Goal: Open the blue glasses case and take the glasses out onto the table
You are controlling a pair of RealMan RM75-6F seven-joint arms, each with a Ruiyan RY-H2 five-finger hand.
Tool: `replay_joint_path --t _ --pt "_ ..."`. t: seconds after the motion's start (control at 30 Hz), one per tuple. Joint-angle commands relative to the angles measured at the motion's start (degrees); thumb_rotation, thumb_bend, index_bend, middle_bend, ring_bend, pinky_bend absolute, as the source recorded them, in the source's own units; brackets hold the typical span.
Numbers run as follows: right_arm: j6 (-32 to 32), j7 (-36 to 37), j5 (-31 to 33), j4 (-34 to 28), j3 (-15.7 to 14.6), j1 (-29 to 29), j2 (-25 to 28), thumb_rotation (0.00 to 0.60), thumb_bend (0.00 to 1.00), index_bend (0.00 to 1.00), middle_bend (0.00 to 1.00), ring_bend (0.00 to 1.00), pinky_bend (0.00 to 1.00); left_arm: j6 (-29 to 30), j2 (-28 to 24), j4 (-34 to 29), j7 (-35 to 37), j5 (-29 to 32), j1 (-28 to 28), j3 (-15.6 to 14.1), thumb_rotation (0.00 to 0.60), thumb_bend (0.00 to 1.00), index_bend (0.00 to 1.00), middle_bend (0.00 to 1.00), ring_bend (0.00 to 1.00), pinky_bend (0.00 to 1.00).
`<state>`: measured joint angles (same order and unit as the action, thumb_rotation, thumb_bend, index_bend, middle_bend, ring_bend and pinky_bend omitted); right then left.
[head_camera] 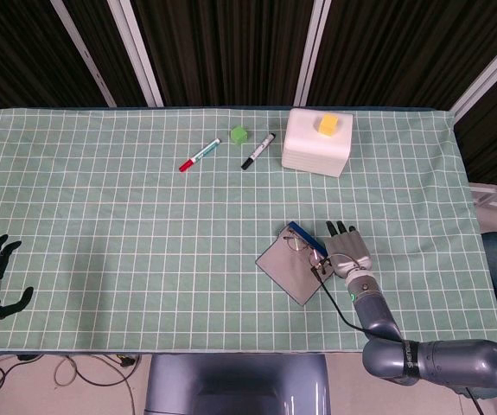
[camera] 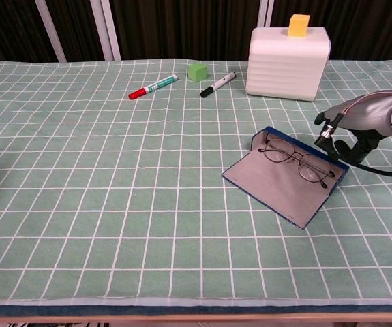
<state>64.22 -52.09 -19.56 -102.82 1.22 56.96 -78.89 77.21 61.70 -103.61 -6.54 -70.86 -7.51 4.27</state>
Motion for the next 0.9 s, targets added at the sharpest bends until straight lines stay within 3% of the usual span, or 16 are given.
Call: replay_joint_path --t 0.03,0.13,0.23,0.57,0.9 --pt "0.29 0.20 -0.65 -0.13 0.22 -0.13 -0.17 0.600 0.66 0.38 0.02 0.00 0.19 -0.05 -0.01 -0.01 0.00 0.09 -0.03 0.04 0.600 0.31 0.12 0.00 0.00 0.00" --pt "1.74 -0.05 -1.57 -0.30 0.34 -0.25 -0.53 0.600 0.40 0.30 0.02 0.00 0.19 -0.12 0.01 -0.03 -0.14 0.15 -0.06 0.01 0.600 0.31 0.12 0.00 0.00 0.00" --pt "3.82 0.48 -1.29 0.47 1.58 -0.54 -1.72 0.600 0.29 0.25 0.02 0.00 0.19 -0.01 0.03 -0.08 -0.21 0.14 -0.03 0.03 0.600 0.31 0.12 0.00 0.00 0.00" --pt "5.14 1.29 2.07 4.59 6.80 -0.15 -4.60 0.600 0.20 0.19 0.01 0.00 0.19 -0.17 0.11 -0.07 -0.65 0.62 -0.12 0.09 0.600 0.31 0.12 0.00 0.00 0.00" --pt "4.58 0.85 3.83 6.64 7.94 -0.39 -6.30 0.600 0.20 0.19 0.01 0.00 0.19 -0.05 0.13 -0.12 -0.61 0.58 -0.09 0.12 0.600 0.31 0.13 0.00 0.00 0.00"
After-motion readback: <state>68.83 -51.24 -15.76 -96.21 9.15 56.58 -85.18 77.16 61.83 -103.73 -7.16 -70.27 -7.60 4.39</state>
